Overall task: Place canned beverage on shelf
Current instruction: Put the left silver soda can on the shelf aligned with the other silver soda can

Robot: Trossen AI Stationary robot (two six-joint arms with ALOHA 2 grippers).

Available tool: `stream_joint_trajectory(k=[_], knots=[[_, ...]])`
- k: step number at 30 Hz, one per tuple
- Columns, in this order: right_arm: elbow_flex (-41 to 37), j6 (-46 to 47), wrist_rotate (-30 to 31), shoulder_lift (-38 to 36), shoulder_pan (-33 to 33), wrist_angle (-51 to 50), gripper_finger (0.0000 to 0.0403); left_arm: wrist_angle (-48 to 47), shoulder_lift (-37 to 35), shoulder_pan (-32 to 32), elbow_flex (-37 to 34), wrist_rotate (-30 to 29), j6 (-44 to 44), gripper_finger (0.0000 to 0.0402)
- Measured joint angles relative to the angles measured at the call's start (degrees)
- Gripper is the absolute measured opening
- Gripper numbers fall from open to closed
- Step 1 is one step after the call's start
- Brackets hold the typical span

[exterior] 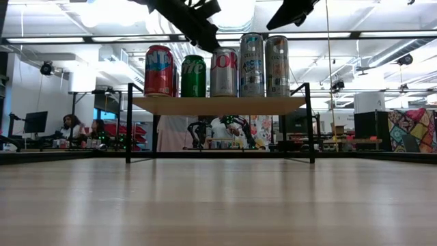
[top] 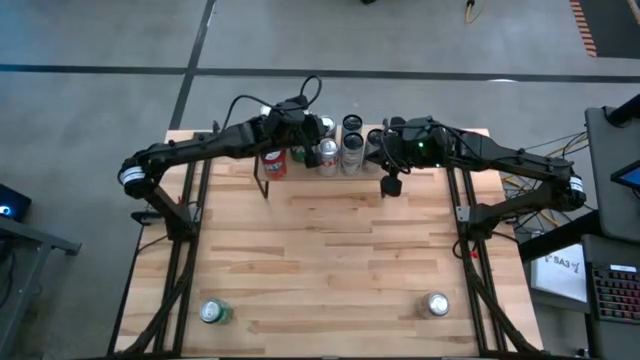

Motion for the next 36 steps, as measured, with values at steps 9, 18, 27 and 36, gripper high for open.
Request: stream_joint_trajectory(k=[9,18,27,36], knots=[[0.0,1.1,-0.1,0.0,0.1,0.1,0.0009,-2.7,-0.3,0.0,0.0,0.0,-1.6,0.0],[0.0,2.1,-0.2,0.0,0.1,0.2,0.0009,-4.1,-1.1,-0.1,0.0,0.0,-2.1,0.0],[0.0,2.2,-0.2,0.0,0.1,0.2,0.0009,-3.7,-2.4,-0.2,0.0,0.3,-2.1,0.0],[0.0,3.6,-0.2,0.0,0.1,0.3,0.0009,-3.1,-1.0,0.7,0.0,0.2,-1.5,0.0]])
